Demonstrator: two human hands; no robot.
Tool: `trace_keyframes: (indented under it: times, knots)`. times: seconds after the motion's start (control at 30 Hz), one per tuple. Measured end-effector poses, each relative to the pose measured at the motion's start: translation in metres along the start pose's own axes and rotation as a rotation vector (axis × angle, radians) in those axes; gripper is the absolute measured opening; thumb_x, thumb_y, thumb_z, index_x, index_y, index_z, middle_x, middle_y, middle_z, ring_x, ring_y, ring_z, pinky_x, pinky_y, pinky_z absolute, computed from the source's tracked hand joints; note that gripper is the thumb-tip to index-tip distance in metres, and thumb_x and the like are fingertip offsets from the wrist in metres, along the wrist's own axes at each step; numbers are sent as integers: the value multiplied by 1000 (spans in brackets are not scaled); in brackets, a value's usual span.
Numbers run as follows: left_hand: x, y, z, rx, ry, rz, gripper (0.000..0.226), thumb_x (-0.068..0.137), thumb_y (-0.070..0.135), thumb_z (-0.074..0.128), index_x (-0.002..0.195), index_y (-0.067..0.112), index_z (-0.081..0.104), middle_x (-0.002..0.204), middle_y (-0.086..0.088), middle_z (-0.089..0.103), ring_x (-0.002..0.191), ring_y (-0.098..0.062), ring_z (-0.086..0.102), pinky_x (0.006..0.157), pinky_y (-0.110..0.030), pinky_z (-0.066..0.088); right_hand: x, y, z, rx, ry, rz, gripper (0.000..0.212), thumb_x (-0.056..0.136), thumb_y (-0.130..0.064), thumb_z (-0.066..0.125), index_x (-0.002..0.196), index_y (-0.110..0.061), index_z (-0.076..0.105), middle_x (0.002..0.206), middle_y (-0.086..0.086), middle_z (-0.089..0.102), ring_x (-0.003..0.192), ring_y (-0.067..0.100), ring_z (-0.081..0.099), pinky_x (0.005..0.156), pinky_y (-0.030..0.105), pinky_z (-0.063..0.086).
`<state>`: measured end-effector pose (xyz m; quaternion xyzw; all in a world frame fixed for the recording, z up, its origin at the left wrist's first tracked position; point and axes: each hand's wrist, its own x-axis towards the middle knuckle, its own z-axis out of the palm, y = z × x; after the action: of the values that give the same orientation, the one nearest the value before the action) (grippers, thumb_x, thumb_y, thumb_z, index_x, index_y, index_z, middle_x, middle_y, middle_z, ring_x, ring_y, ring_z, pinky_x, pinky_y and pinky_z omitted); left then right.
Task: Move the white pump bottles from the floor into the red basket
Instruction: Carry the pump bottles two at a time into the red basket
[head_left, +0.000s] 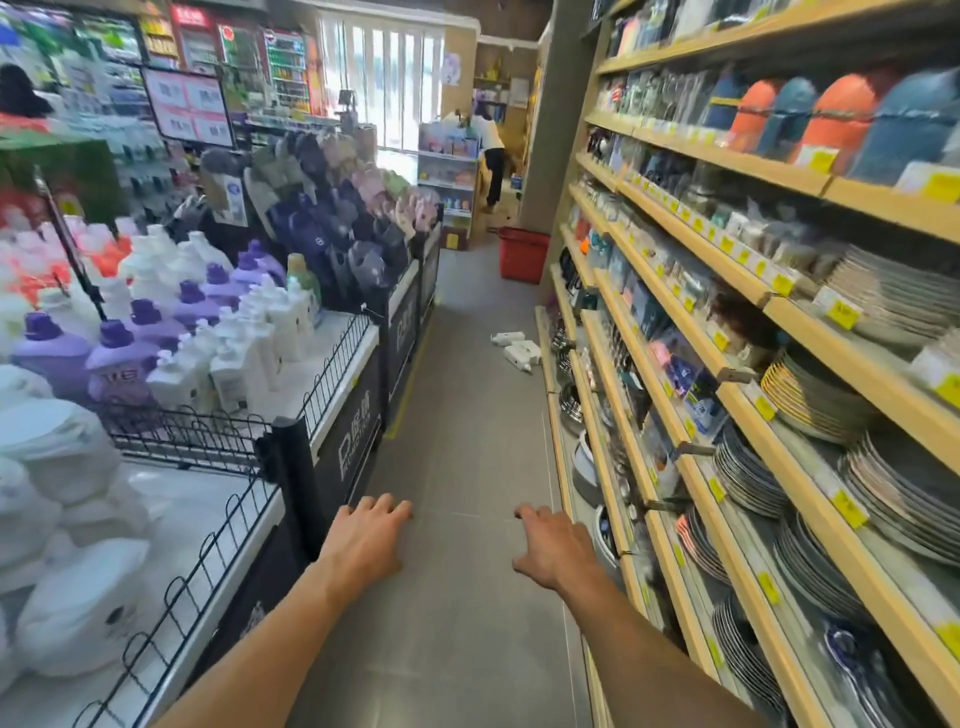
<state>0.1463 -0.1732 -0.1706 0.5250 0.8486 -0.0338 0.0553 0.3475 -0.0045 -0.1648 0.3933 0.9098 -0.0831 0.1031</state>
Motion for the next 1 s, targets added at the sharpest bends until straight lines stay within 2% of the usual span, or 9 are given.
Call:
trace_keyframes:
  times: [0.67,1.0]
  knots:
    - [237,-54,-27,10,-52,32,59,89,41,64,141,32,39,135,2,47,125,-24,47,98,-41,40,243,20,-47,64,-2,36,68,91,-42,70,149,-26,39,143,5,54,129,29,49,103,44,41]
    - [370,-114,-37,11,-77,109,62,88,41,68,142,31,38,136,2,48,127,-25,47,101,-44,41,360,-12,-79,139,51,88,64,91,-37,68,149,-26,42,144,4,54,130,28,50,107,43,42]
